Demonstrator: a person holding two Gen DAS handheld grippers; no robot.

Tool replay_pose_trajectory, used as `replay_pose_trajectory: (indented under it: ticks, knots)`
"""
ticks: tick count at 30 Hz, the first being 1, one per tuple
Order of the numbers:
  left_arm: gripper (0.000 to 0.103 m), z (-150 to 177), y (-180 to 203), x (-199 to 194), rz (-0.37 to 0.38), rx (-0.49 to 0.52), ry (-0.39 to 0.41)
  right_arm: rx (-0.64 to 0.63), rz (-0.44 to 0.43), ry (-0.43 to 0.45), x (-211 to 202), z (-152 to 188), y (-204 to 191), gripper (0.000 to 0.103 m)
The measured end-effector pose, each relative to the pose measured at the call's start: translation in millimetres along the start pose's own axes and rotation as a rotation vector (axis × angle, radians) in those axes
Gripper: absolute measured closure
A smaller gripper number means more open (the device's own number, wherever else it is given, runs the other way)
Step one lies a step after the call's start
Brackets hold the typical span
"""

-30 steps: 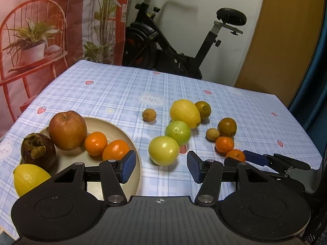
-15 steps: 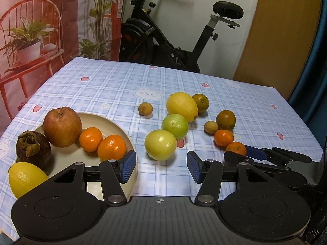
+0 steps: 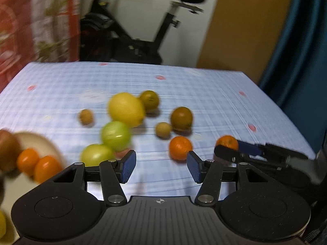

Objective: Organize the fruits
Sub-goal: 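Grasp an orange with the right tool while the left tool grasps another orange, then carry both held oranges onto the cream plate beside the apple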

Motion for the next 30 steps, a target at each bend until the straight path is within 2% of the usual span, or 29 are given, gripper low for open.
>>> replay_pose_trajectory:
  ticks: [3, 14, 20, 26, 30]
  knots:
    - [0.045, -3.9, 10.4, 14.8, 0.010, 0.042, -0.006, 0.033, 0.000, 0.012, -3.0, -1.6, 7.0, 0.061]
    - [0.047, -7.5, 19.1, 46.1, -0.001, 0.090, -0.026, 0.030, 0.007, -0.002, -1.2, 0.4, 6.4, 0.061]
    - [0.051, -9.6, 23.2, 58.3, -0.005, 0.117, -0.036, 0.043, 0.004, -0.003, -0.9, -0.3, 9.4, 0.061]
    - [0.064, -9.3, 28.1, 67.4, -0.003, 0.131, -0.051, 0.043, 0.000, -0.007, -1.2, -0.3, 9.3, 0.061]
    - [0.064, -7.4, 30.4, 66.7, -0.012, 0.142, -0.047, 0.043, -0.002, -0.008, -1.0, 0.5, 8.0, 0.061]
Point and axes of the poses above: each gripper's, at about its wrist camera, not at the fingertips, and x roughly the way its jaws point, y to its right, z to its underside, the point moved 2 cm from there along x, roughly the way its jaws point, and after that the axes turned 7 degrees about x, right-handed, at the moved point
